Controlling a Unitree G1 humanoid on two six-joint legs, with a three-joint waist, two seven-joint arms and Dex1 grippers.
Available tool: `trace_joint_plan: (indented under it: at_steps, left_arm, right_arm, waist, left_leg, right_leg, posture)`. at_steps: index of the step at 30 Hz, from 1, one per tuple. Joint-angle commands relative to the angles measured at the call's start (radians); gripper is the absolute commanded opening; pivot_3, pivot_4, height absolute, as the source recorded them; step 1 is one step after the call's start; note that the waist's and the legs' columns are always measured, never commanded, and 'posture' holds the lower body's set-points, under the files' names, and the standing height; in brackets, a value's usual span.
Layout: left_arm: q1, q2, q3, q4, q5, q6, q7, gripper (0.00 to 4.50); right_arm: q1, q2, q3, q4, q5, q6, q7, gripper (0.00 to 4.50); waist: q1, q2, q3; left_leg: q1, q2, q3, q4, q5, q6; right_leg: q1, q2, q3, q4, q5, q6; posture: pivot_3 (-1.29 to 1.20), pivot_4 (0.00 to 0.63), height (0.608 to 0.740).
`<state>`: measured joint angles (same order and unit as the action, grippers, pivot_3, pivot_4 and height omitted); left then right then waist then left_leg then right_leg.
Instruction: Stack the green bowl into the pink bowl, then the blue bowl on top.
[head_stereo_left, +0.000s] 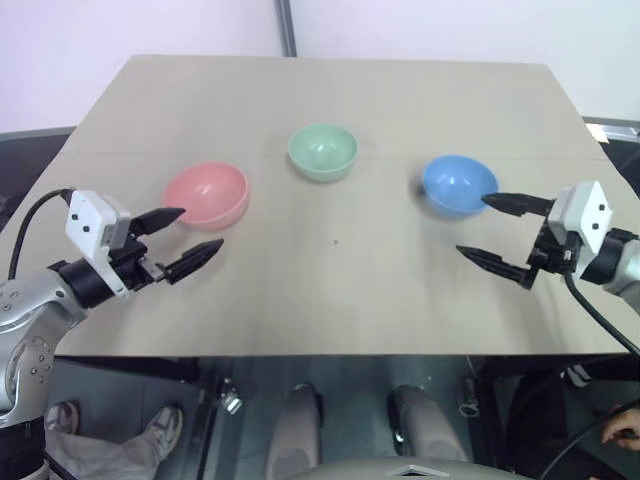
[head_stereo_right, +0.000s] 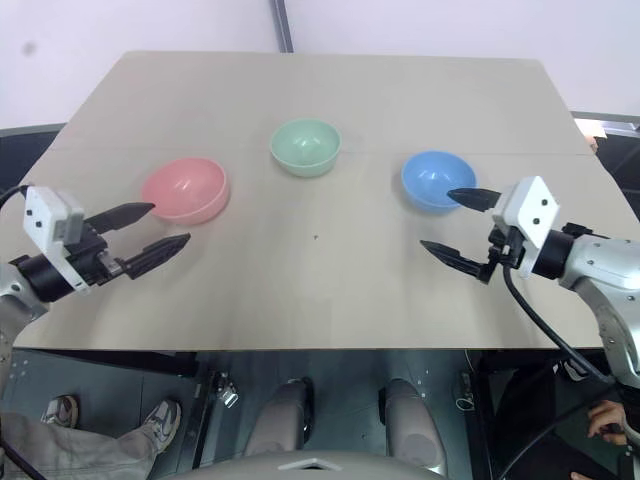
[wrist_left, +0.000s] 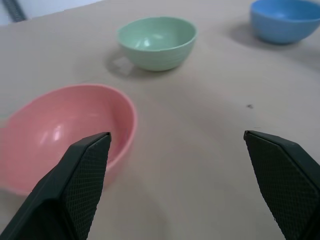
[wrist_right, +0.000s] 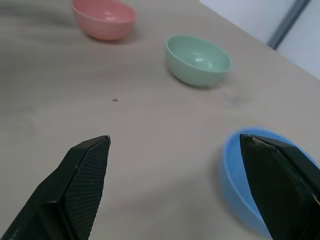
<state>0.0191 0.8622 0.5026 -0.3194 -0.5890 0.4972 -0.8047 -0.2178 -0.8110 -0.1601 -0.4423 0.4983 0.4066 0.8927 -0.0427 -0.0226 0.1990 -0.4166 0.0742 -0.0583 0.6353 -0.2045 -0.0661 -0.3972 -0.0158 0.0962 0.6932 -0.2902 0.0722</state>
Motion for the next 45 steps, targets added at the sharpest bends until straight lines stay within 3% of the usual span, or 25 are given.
trace_joint_plan:
  at_steps: [1,6,10,14,17,20,28,35,38,45]
  left_arm:
    - [-0.027,0.017,-0.009,-0.075,0.000,0.029,0.034,4.50]
    - [-0.026,0.039,0.011,-0.105,-0.130,0.074,-0.098,4.50]
    - [-0.031,0.063,0.002,-0.046,0.069,-0.038,-0.009,4.50]
    - [-0.014,0.076,-0.038,-0.122,0.216,0.044,0.157,4.50]
    - [-0.053,0.190,-0.154,-0.182,0.326,0.179,0.203,4.50]
    - [-0.154,0.269,-0.276,-0.208,0.363,0.280,0.203,4.50]
    - [-0.384,0.286,-0.542,-0.175,0.467,0.494,0.227,4.50]
    - [-0.562,0.202,-0.780,-0.064,0.578,0.603,0.248,4.50]
    - [-0.622,0.166,-0.851,-0.017,0.607,0.620,0.233,3.69]
    - [-0.659,0.136,-0.883,0.057,0.639,0.556,0.195,0.19]
  right_arm:
    - [-0.060,0.007,0.071,0.034,-0.072,-0.032,-0.009,4.48]
    - [-0.221,0.072,0.206,0.181,-0.244,0.001,-0.124,4.48]
    - [-0.294,0.110,0.255,0.251,-0.285,-0.016,-0.117,4.48]
    - [-0.326,0.175,0.253,0.260,-0.211,-0.119,-0.020,4.48]
    - [-0.291,0.184,0.222,0.131,-0.037,-0.060,0.104,4.48]
    - [-0.260,0.169,0.217,0.050,0.026,-0.043,0.147,4.48]
    - [-0.227,0.159,0.207,-0.002,0.021,-0.039,0.108,4.48]
    - [-0.178,0.142,0.184,-0.045,0.016,-0.036,0.068,4.48]
    - [-0.153,0.130,0.163,-0.065,0.015,-0.033,0.047,4.50]
    - [-0.125,0.120,0.149,-0.093,0.006,-0.026,0.008,4.50]
  waist:
    - [0.000,0.000,0.000]
    - [-0.002,0.000,0.000]
    - [-0.002,0.001,0.001]
    - [0.000,0.001,0.001]
    - [0.004,0.000,0.002]
    - [0.009,0.000,0.002]
    - [-0.003,0.000,0.002]
    - [0.004,0.000,0.002]
    - [0.003,0.000,0.002]
    - [0.000,0.000,0.002]
  left_leg:
    - [0.000,0.000,0.000,0.000,0.000,0.000]
    - [0.000,0.000,0.000,0.000,0.000,0.000]
    - [0.000,0.000,0.000,-0.002,0.000,0.000]
    - [-0.001,0.000,0.000,-0.002,0.000,0.000]
    - [-0.002,0.000,-0.001,-0.002,0.000,0.000]
    - [-0.002,0.000,-0.002,-0.002,0.000,0.000]
    - [0.000,0.000,-0.001,-0.001,0.000,0.000]
    - [-0.002,0.000,-0.002,-0.001,0.000,0.000]
    - [-0.002,0.000,-0.002,-0.001,0.000,0.000]
    - [-0.002,0.000,-0.002,-0.001,0.000,0.000]
  right_leg:
    - [0.000,0.000,0.000,0.000,0.000,0.000]
    - [-0.001,0.000,0.000,0.001,0.000,0.000]
    - [-0.002,0.000,0.000,0.000,0.001,-0.003]
    - [-0.002,0.000,0.000,-0.001,0.001,-0.004]
    - [-0.002,0.000,-0.001,0.000,0.001,-0.003]
    - [-0.002,0.000,-0.003,0.000,0.001,-0.003]
    - [-0.001,0.001,-0.002,0.001,0.001,-0.003]
    - [-0.002,0.001,-0.002,0.000,0.001,-0.003]
    - [-0.002,0.001,-0.002,0.001,0.001,-0.003]
    - [-0.002,0.001,-0.002,0.001,0.001,-0.003]
  posture:
    - [0.00,0.150,0.740]
    - [0.00,0.150,0.740]
    - [0.00,0.150,0.740]
    - [0.00,0.150,0.740]
    - [0.00,0.150,0.740]
    - [0.00,0.150,0.740]
    - [0.00,0.150,0.740]
    - [0.00,0.150,0.740]
    - [0.00,0.150,0.740]
    - [0.00,0.150,0.740]
